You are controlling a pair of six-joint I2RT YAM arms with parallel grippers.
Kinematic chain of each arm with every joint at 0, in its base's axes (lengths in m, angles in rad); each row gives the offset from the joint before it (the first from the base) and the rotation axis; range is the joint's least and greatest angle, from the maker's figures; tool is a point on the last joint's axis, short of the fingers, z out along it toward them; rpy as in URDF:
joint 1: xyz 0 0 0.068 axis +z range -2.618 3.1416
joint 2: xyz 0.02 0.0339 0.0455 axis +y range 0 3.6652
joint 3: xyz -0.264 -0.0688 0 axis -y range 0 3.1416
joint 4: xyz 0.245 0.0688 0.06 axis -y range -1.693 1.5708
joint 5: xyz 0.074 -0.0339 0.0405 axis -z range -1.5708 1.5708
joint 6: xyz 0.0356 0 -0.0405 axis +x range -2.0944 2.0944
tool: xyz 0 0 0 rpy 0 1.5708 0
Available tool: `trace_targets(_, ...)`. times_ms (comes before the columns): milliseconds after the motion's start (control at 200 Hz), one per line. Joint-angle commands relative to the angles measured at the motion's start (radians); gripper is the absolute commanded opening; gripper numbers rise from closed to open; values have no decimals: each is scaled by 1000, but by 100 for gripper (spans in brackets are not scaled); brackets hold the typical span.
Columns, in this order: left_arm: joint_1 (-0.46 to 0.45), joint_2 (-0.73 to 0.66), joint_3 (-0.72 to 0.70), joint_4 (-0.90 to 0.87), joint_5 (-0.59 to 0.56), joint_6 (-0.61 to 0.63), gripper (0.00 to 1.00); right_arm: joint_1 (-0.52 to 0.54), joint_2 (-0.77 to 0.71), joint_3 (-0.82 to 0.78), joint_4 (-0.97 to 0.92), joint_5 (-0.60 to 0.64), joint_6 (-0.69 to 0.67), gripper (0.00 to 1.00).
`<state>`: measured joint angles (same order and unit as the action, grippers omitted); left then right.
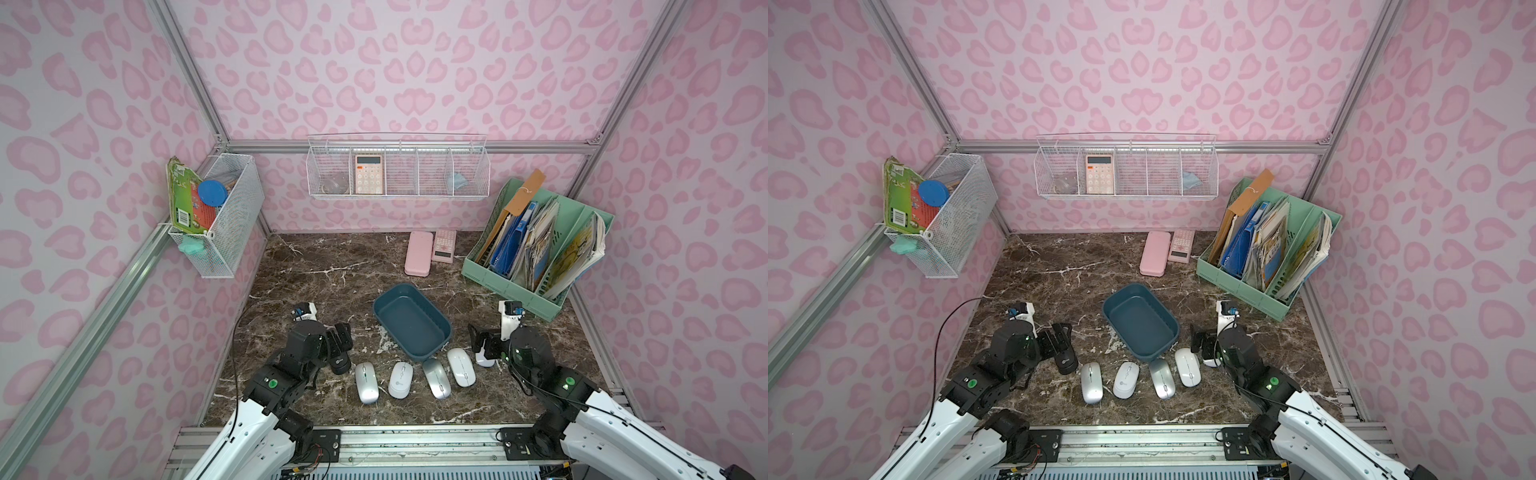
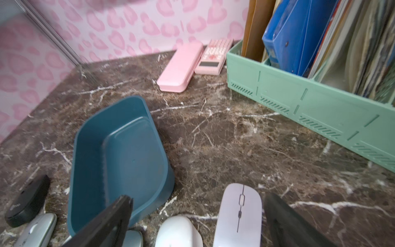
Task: Take out the mouse from the storage box
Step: Reset both arms
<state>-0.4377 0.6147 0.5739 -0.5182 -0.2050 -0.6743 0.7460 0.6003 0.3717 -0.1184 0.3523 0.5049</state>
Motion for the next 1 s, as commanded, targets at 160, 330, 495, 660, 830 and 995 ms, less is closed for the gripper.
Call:
trace_targets(160, 1, -34, -4, 200, -223, -6, 99, -12, -340, -213, 264, 61, -105, 100)
trace_targets(330, 1, 81, -60, 558, -362, 149, 99, -30, -394, -207, 243, 95, -148, 100)
trace_targets(495, 3, 296, 34, 575, -540, 280, 99, -43, -344, -201, 251, 53, -144, 100)
trace_targets(660, 42, 336, -75, 907, -662, 568, 99, -51, -243, -151, 211, 95, -164, 100)
trace_targets(830, 214, 406, -136, 970, -603, 568, 99, -91, -112, -77, 213, 40, -191, 100)
trace_targets(995, 323, 521, -213, 1140, -400, 586, 99, -91, -6, -31, 252, 49, -265, 100)
